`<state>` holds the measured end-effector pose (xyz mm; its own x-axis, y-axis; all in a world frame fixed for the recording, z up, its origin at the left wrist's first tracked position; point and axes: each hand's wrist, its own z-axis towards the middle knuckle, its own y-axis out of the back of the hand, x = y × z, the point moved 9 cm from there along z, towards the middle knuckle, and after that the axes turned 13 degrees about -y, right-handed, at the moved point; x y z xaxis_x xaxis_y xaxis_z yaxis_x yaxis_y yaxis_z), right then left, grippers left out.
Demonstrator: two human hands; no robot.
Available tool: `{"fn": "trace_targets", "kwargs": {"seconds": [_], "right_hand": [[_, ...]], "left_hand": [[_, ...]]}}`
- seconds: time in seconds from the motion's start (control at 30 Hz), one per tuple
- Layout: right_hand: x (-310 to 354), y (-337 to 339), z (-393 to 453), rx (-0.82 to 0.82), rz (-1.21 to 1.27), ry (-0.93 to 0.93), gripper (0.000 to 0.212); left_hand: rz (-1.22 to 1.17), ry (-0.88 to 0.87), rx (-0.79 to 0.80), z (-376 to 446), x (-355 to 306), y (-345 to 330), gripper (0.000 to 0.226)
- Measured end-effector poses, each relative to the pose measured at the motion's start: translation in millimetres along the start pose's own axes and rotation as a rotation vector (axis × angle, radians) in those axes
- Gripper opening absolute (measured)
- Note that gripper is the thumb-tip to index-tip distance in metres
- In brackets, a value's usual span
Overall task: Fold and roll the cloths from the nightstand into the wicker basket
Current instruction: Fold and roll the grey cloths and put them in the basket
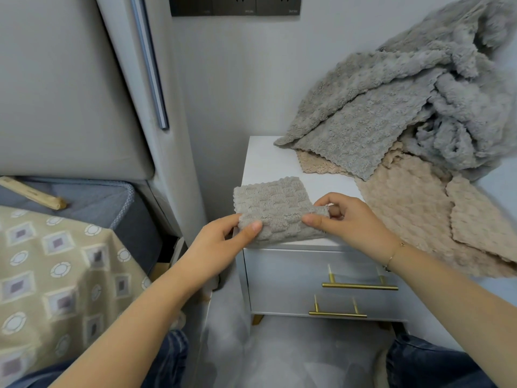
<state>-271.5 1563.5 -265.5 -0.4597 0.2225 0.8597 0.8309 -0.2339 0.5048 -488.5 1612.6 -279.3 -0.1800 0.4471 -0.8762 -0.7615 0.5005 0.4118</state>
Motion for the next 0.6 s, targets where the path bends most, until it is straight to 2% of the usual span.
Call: {"fn": "trace_targets", "kwargs": {"seconds": [0.07, 0.1, 0.2, 0.37, 0.5, 0.6], "right_hand": [[-1, -1, 3, -0.012, 0.006, -0.028, 0.041], [-1, -1, 5, -0.02, 0.001, -0.038, 0.04], [-1, -3, 11, -0.031, -0.019, -0.063, 0.04], [0, -8, 19, -0.038, -0.091, -0.118, 0.042], [2, -5, 22, -0.151, -0.33, -0.134, 0.052], [15, 0, 17, -0.286, -0.428, -0.003, 0.053]], "left_hand": [[0.043, -0.002, -0.099, 1, 4, 5, 0.066], [0.062, -0.009, -0.161, 0, 5, 8, 0.067], [0.102, -0.001, -0.258, -1, 4, 11, 0.057], [0.262, 0.08, -0.301, -3, 9, 19, 0.052], [0.249, 0.187, -0.313, -2, 24, 23, 0.052], [0.251, 0.165, -0.389, 3, 24, 27, 0.044]]}}
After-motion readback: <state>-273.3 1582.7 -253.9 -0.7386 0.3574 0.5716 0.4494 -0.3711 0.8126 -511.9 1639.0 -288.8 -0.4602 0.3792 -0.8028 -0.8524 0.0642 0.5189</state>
